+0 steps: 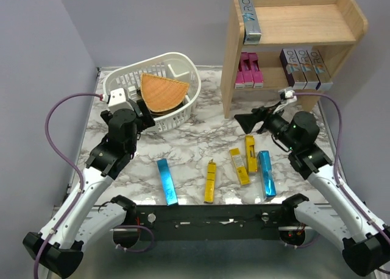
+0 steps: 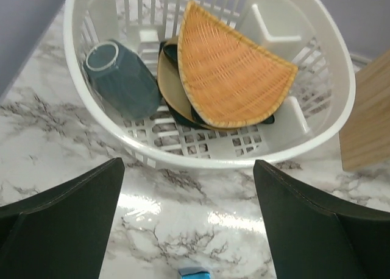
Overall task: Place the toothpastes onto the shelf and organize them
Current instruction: Pick up the toothpaste from the center of the board.
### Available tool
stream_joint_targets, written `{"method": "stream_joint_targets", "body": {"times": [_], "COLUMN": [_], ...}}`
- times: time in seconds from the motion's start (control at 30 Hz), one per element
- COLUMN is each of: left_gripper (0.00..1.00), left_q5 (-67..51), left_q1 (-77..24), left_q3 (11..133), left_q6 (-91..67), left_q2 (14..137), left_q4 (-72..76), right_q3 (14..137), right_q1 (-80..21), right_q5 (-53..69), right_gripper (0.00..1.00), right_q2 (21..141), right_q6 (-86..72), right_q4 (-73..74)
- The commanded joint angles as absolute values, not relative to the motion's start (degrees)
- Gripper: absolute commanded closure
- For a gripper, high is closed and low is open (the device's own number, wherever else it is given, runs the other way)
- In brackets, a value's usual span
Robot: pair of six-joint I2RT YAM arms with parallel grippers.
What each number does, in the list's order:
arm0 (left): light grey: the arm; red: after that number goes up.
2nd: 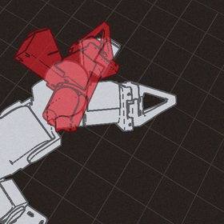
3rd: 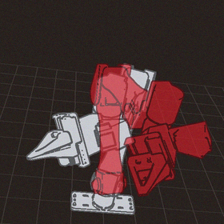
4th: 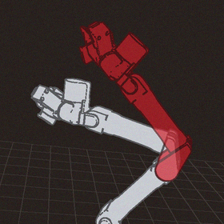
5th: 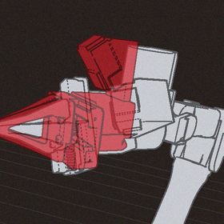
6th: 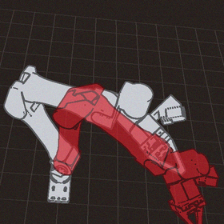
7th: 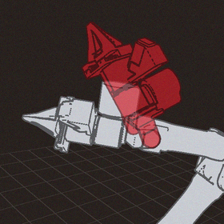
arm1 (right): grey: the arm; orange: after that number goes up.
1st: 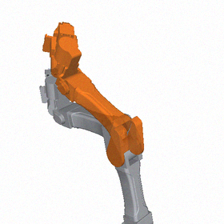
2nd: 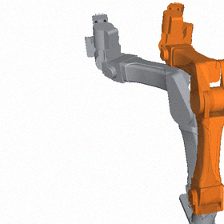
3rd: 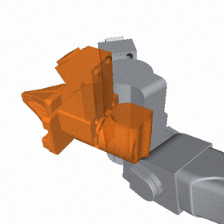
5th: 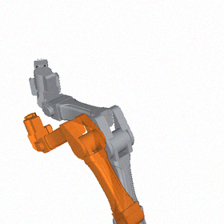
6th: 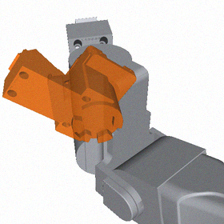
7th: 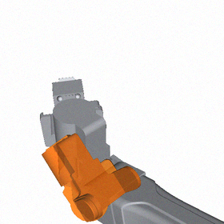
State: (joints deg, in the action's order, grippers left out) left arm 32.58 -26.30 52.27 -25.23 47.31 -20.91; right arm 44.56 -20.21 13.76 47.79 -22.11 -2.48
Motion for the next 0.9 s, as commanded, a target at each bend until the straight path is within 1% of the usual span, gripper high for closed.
{"method": "stream_joint_targets", "body": {"times": [0.0, 0.03, 0.07, 0.1, 0.13, 0.17, 0.23, 0.27, 0.37, 0.5, 0.57, 0.6, 0.87], "left_gripper": [0.01, 0.01, 0.01, 0.01, 0.01, 0.01, 0.01, 0.01, 0.01, 0.01, 0.01, 0.01, 0.01], "left_q5": [28.4, 28.6, 28.9, 29.2, 29.4, 29.3, 29.9, 30.0, 29.9, 28.3, 27.1, 26.4, 23.3], "left_q1": [-26.0, -26.0, -26.0, -26.0, -26.0, -26.0, -25.9, -25.8, -24.7, -21.7, -20.1, -19.6, -14.2], "left_q3": [49.0, 48.3, 47.6, 46.2, 45.6, 45.4, 45.5, 45.6, 45.8, 45.3, 44.8, 44.5, 43.7], "left_q6": [-33.8, -34.4, -34.8, -35.5, -35.6, -35.5, -35.4, -35.2, -34.4, -34.3, -34.3, -34.3, -34.2], "left_q2": [45.3, 44.0, 43.3, 42.6, 41.1, 40.4, 38.9, 38.4, 37.3, 35.9, 35.0, 34.5, 32.7], "left_q4": [-32.6, -33.3, -34.2, -34.3, -34.2, -34.2, -34.4, -34.3, -33.9, -33.7, -33.2, -33.0, -32.2], "right_q3": [40.2, 39.4, 38.7, 37.4, 37.0, 36.7, 37.2, 37.6, 40.1, 44.1, 46.7, 50.6, 66.3], "right_q1": [-30.7, -32.9, -37.7, -40.4, -43.2, -48.5, -53.9, -58.9, -66.9, -72.4, -74.0, -74.6, -78.1], "right_q5": [10.7, 9.5, 8.5, 7.1, 4.2, 3.2, 0.4, -1.2, -4.1, -4.4, -2.1, -1.6, -2.5], "right_gripper": [0.00, 0.00, 0.00, 0.00, 0.00, 0.00, 0.00, 0.00, 0.00, 0.00, 0.00, 0.00, 0.00], "right_q2": [49.0, 50.1, 51.1, 53.5, 54.7, 56.4, 61.2, 62.8, 68.8, 75.1, 79.3, 81.0, 97.3], "right_q6": [-20.2, -20.1, -20.1, -19.8, -19.4, -19.1, -18.5, -18.3, -17.7, -16.2, -15.1, -14.1, -13.4], "right_q4": [-3.9, -4.1, -4.3, -4.7, -4.9, -5.1, -4.8, -4.7, -3.4, -1.2, 0.8, 4.7, 17.6]}}
